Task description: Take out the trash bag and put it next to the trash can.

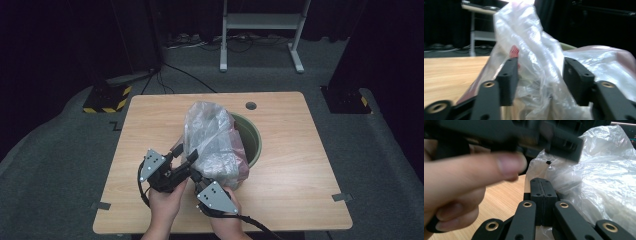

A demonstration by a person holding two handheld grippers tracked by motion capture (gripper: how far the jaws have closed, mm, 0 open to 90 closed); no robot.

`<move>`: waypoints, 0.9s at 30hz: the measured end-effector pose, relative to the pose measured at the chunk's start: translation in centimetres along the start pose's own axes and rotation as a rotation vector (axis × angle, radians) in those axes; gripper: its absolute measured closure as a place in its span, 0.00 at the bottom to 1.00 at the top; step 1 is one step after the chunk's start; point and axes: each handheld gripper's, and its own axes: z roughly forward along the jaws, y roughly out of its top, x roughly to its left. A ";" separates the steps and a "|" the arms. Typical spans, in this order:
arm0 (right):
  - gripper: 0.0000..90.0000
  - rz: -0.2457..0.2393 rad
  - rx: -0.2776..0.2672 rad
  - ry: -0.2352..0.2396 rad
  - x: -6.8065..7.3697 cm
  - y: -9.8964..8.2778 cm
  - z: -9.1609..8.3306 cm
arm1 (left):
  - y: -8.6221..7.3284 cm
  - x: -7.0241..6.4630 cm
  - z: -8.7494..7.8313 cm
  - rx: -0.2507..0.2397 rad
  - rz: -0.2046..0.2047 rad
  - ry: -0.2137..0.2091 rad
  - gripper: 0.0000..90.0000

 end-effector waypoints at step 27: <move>0.64 0.071 -0.084 -0.131 -9.5 4.3 -7.0 | 1.2 -0.4 -0.5 -0.072 0.074 0.009 1.00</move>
